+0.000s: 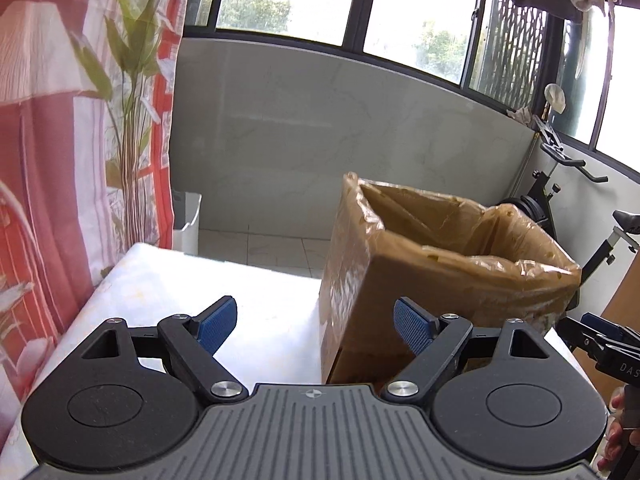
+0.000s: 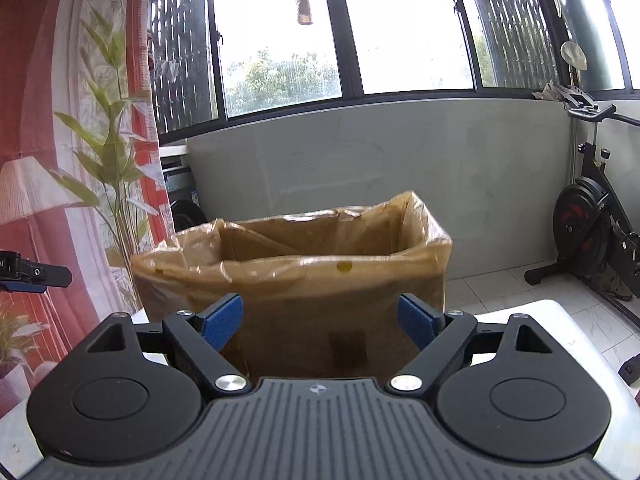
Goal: Organize snacks
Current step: 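Lower both bags into the lined box and open both tools, then grasp the yellow chip bag with the left tool while the right tool grasps the orange cake packet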
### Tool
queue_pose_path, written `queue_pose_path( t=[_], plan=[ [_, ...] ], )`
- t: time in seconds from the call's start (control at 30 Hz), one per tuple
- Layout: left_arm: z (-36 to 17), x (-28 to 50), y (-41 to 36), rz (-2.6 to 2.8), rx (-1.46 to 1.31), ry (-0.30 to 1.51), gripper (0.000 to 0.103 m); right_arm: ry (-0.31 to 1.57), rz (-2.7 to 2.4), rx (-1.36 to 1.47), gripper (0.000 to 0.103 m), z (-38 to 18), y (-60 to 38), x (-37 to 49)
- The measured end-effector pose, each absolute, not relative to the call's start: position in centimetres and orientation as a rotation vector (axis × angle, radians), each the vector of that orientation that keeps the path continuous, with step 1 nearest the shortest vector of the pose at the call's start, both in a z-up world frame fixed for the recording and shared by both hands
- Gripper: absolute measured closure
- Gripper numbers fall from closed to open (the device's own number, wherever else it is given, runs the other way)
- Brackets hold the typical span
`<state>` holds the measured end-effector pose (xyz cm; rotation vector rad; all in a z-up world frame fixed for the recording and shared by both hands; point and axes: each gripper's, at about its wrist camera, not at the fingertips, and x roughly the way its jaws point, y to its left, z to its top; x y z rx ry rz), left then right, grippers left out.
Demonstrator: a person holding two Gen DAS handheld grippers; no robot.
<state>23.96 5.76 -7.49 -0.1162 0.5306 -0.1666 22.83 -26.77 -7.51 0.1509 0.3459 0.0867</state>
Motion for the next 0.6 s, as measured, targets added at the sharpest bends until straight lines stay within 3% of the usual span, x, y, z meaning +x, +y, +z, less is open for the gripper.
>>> queue_pose_path(
  t=[0.3,0.6],
  plan=[
    [-13.1,22.9,7.8,-0.101,-0.128,0.664,0.017,0.494,0.089,0.185,0.017,-12.6,-26.3,20.7],
    [-15.9,28.0,9.2,-0.116,-0.073,0.716,0.018,0.552,0.008,0.227,0.017,-14.6,-28.0,19.9]
  ],
)
